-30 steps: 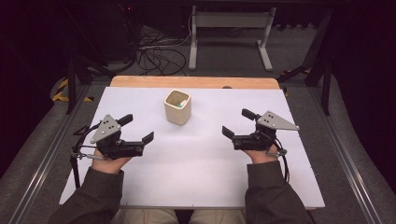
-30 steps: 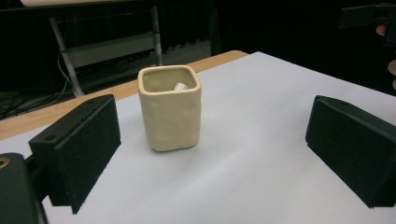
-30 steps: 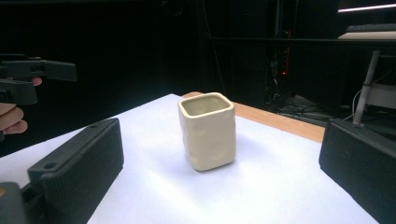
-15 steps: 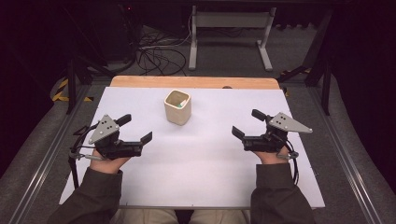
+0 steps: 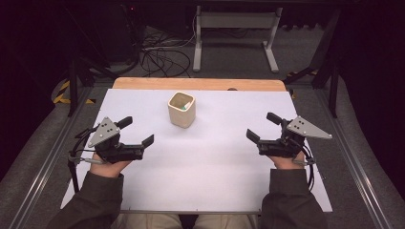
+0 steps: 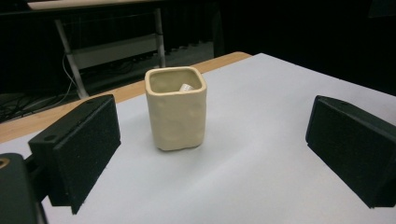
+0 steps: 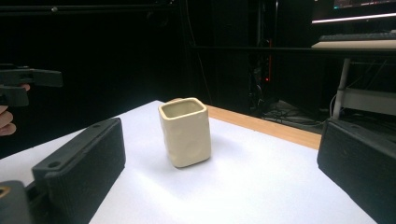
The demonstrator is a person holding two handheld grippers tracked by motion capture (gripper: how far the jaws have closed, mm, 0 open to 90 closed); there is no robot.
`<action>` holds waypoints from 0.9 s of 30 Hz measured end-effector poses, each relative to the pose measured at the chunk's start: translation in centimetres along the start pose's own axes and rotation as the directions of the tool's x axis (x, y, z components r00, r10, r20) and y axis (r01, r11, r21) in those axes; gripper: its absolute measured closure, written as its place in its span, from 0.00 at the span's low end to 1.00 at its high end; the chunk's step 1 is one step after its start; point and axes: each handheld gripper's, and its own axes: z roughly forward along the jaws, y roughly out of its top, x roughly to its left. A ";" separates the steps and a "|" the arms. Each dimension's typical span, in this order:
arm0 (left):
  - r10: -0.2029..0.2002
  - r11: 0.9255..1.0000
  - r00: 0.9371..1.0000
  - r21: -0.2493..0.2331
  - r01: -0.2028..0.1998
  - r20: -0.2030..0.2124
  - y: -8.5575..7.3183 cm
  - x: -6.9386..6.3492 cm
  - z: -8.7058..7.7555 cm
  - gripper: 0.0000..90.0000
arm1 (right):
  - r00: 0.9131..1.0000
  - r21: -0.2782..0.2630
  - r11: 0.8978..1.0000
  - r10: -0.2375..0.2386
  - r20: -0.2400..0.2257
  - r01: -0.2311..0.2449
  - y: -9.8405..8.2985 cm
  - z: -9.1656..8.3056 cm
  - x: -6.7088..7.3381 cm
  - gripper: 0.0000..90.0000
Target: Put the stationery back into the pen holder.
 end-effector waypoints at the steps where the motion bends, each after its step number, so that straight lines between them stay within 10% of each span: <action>1: -0.002 1.000 1.000 0.001 0.002 0.001 0.0 0.0 0.0 0.04 | 1.000 0.000 1.000 -0.002 0.000 0.002 0.0 -0.1 -0.1 0.02; 27: -0.011 1.000 1.000 0.010 0.011 -0.006 -0.4 0.5 -0.1 0.04 | 1.000 0.007 1.000 0.002 0.000 -0.002 0.2 -0.9 -0.8 0.01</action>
